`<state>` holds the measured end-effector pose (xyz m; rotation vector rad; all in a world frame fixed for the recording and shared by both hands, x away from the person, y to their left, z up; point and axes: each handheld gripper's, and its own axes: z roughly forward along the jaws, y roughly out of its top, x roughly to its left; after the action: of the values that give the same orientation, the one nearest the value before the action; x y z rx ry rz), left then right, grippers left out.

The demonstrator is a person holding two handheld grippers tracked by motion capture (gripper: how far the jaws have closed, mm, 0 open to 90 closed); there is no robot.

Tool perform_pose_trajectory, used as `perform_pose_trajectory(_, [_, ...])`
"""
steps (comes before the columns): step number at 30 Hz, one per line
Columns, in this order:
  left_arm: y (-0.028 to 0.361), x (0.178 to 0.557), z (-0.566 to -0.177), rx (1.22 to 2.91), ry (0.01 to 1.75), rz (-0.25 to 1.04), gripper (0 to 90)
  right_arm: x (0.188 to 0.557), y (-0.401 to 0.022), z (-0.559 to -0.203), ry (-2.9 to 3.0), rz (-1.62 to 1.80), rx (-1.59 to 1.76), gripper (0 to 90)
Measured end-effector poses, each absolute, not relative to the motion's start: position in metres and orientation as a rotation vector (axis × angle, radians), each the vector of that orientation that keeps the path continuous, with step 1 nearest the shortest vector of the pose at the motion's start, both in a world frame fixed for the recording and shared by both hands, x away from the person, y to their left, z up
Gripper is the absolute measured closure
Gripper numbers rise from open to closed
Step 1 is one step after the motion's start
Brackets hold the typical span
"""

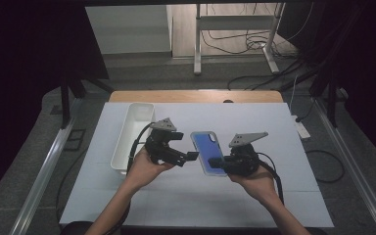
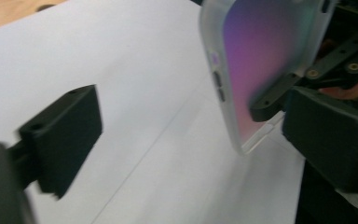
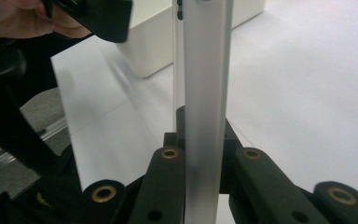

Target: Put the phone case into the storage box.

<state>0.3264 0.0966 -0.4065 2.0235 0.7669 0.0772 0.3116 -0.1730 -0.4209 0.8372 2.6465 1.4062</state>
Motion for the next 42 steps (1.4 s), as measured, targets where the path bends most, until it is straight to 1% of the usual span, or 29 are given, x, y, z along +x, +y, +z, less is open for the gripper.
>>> perform_pose_trajectory(2, [0.099, 0.327, -0.407, 2.017, 0.791, 0.083, 0.6, 0.311, -0.174, -0.421, 2.626, 1.393, 0.845, 85.6])
perform_pose_trajectory(5, [0.1, 0.328, -0.407, 2.024, 0.858, 0.132, 0.0, 0.31, -0.174, -0.42, 2.599, 1.361, 0.843, 85.6])
perform_pose_trajectory(8, [0.102, 0.328, -0.408, 2.026, 0.856, 0.126, 0.0, 0.31, -0.174, -0.42, 2.584, 1.341, 0.843, 85.7])
perform_pose_trajectory(13, [0.099, 0.328, -0.409, 2.054, 0.881, 0.166, 0.0, 0.309, -0.172, -0.42, 2.568, 1.325, 0.845, 85.6])
perform_pose_trajectory(19, [0.095, 0.326, -0.407, 2.041, 0.857, 0.122, 0.7, 0.306, -0.169, -0.42, 2.554, 1.317, 0.846, 85.6])
perform_pose_trajectory(21, [0.093, 0.325, -0.406, 2.051, 0.846, 0.12, 6.6, 0.305, -0.168, -0.42, 2.554, 1.318, 0.838, 85.6])
perform_pose_trajectory(25, [0.091, 0.323, -0.404, 2.051, 0.827, 0.101, 21.9, 0.304, -0.166, -0.42, 2.549, 1.319, 0.837, 85.6])
perform_pose_trajectory(26, [0.09, 0.322, -0.404, 2.053, 0.82, 0.092, 21.9, 0.304, -0.165, -0.42, 2.547, 1.319, 0.837, 85.6])
perform_pose_trajectory(27, [0.09, 0.322, -0.403, 2.054, 0.811, 0.087, 29.0, 0.303, -0.164, -0.42, 2.546, 1.317, 0.837, 85.6])
perform_pose_trajectory(28, [0.089, 0.321, -0.403, 2.052, 0.806, 0.085, 32.4, 0.303, -0.164, -0.421, 2.546, 1.315, 0.834, 85.6])
perform_pose_trajectory(30, [0.089, 0.32, -0.402, 2.051, 0.795, 0.072, 42.1, 0.303, -0.163, -0.421, 2.544, 1.314, 0.834, 85.6])
perform_pose_trajectory(31, [0.089, 0.32, -0.401, 2.048, 0.794, 0.071, 45.2, 0.302, -0.163, -0.421, 2.542, 1.311, 0.833, 85.6])
perform_pose_trajectory(33, [0.09, 0.32, -0.401, 2.039, 0.787, 0.061, 54.4, 0.302, -0.162, -0.421, 2.54, 1.312, 0.831, 85.6])
perform_pose_trajectory(37, [0.092, 0.32, -0.4, 2.025, 0.787, 0.032, 68.2, 0.301, -0.16, -0.421, 2.537, 1.309, 0.832, 85.6])
perform_pose_trajectory(39, [0.092, 0.321, -0.401, 2.012, 0.793, 0.012, 72.7, 0.3, -0.159, -0.421, 2.534, 1.312, 0.835, 85.6])
perform_pose_trajectory(41, [0.092, 0.321, -0.402, 2.008, 0.794, 0.002, 73.1, 0.3, -0.159, -0.421, 2.534, 1.316, 0.833, 85.6])
perform_pose_trajectory(42, [0.093, 0.321, -0.402, 2.002, 0.799, -0.01, 74.8, 0.3, -0.158, -0.421, 2.536, 1.318, 0.833, 85.6])
